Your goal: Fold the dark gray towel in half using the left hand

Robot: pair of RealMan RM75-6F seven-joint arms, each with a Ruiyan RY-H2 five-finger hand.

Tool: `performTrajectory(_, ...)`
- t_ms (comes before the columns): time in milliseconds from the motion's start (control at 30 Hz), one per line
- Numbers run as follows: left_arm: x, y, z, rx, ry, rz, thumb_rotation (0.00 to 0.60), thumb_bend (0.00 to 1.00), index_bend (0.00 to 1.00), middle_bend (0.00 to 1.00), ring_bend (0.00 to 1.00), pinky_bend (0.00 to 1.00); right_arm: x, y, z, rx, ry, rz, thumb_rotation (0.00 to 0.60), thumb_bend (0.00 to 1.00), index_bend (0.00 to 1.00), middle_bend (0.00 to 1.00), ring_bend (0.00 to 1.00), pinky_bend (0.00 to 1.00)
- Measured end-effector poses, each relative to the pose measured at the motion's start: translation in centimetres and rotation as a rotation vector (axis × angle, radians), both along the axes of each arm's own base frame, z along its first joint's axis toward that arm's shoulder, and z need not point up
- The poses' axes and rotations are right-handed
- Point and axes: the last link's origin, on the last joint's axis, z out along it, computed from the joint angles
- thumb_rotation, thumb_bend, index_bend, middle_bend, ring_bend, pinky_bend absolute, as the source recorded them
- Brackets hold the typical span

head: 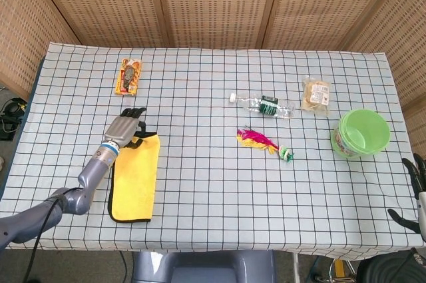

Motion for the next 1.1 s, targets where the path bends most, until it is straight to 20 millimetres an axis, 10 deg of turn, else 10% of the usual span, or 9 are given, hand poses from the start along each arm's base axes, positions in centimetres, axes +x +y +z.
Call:
performTrajectory(433, 0.5, 0.5, -0.8, 0.001, 0.008, -0.012, 0.6, 0.44, 0.44, 0.0, 0.0, 0.0, 0.0, 0.0, 0.0, 0.002, -0.001, -0.002, 0.6, 0.0, 0.02, 0.0, 0.0, 0.0)
performTrajectory(667, 0.7, 0.6, -0.9, 0.015, -0.006, -0.022, 0.6, 0.43, 0.0, 0.0, 0.0, 0.0, 0.0, 0.0, 0.0, 0.002, -0.002, -0.002, 0.6, 0.0, 0.02, 0.0, 0.0, 0.0)
performTrajectory(1100, 0.7, 0.8, 2.9, 0.171, -0.101, -0.071, 0.6, 0.06, 0.0, 0.0, 0.0, 0.0, 0.4, 0.3, 0.1, 0.002, -0.012, 0.022, 0.6, 0.0, 0.02, 0.0, 0.0, 0.0)
